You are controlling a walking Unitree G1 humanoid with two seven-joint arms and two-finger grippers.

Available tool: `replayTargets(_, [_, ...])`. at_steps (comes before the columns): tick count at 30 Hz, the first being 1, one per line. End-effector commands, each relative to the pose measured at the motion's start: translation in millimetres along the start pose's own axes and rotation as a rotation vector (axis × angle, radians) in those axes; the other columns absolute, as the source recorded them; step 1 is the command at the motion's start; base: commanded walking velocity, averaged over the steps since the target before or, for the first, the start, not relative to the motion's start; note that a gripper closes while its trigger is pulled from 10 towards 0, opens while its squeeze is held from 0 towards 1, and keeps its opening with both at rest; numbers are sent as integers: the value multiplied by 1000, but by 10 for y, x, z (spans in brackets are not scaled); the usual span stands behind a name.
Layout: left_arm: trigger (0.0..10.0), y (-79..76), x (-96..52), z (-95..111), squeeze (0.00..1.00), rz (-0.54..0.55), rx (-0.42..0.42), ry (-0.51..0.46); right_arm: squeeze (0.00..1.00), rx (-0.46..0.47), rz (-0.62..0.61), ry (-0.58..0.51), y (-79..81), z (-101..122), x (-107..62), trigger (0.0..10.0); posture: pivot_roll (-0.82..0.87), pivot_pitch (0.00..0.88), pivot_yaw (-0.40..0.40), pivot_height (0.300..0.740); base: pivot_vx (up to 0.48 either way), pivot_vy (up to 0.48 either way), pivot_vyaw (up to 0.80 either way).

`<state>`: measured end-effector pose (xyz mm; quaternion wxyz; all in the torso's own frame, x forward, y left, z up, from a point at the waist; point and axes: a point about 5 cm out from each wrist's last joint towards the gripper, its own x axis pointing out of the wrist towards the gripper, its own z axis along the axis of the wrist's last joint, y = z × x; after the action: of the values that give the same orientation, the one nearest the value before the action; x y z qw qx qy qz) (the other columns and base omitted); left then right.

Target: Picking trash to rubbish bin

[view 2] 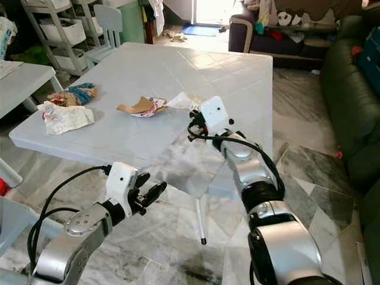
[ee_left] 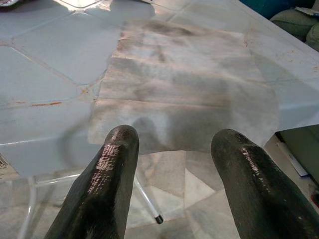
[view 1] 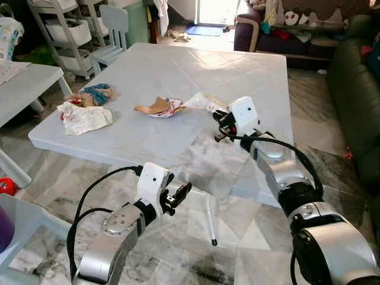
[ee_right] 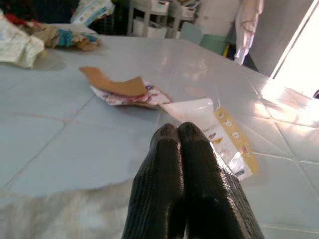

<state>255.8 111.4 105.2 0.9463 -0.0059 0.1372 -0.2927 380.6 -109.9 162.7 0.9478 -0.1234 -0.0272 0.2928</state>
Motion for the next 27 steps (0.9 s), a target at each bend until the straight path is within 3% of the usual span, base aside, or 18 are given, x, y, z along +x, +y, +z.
replayTargets(1, [10000,33,1,12,0,19,9,-7,812,-43,97,10,54,-38,-74,10000,-41,30,-22,740,0,0,0])
replayTargets(2, [10000,33,1,12,0,19,9,-7,812,-43,97,10,54,-38,-74,10000,-41,30,-22,740,0,0,0])
replayTargets(3, [10000,39,0,21,0,24,14,-18,1000,-78,152,33,74,-116,-171,10000,-44,30,-25,740,0,0,0])
replayTargets(6, [10000,46,-10,24,0,26,25,-29,1000,-142,254,74,117,-252,-377,10000,-48,32,-28,740,0,0,0])
replayTargets(15, [10000,38,-12,-6,0,28,31,-28,1000,-153,384,124,212,-352,-703,10000,-61,31,-32,740,0,0,0])
replayTargets(23, [10000,36,29,24,0,24,33,-40,1000,-169,375,93,290,-300,-722,10000,-70,29,-34,740,0,0,0])
replayTargets(27, [10000,24,28,13,0,25,31,-42,1000,-186,388,66,403,-247,-737,10000,-70,31,-31,740,0,0,0])
